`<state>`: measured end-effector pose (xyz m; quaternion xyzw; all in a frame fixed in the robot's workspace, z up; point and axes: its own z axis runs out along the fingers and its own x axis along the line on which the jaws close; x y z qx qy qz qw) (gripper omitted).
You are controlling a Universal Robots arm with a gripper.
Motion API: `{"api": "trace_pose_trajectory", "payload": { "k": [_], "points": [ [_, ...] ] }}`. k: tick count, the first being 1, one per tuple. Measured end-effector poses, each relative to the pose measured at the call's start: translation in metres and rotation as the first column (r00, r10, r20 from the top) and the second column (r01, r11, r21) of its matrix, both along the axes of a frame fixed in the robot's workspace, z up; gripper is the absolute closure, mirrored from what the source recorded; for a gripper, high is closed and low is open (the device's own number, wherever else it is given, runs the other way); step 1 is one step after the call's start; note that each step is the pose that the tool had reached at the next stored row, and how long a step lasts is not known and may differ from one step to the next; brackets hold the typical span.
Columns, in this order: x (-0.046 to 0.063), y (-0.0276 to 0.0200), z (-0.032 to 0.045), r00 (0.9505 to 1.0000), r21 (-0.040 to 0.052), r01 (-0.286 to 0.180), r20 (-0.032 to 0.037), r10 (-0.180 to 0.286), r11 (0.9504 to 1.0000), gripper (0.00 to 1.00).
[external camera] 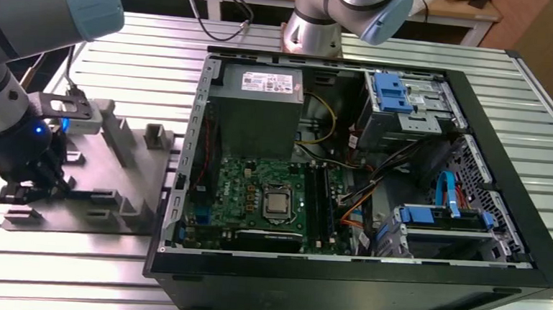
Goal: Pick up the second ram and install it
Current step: 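Pick up the second ram and move it above second insertion slot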
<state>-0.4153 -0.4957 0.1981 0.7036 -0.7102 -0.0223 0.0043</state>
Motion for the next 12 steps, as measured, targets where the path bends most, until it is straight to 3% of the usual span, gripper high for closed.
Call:
{"api": "trace_pose_trajectory", "payload": {
  "k": [4, 12],
  "points": [
    [0.0000, 0.0000, -0.0001, 0.9997, -0.0001, 0.026, 0.0000, -0.026, 0.9997, 0.91],
    [0.0000, 0.0000, -0.0001, 0.9998, 0.0001, 0.021, 0.0000, -0.021, 0.9998, 0.91]
  ]
}}
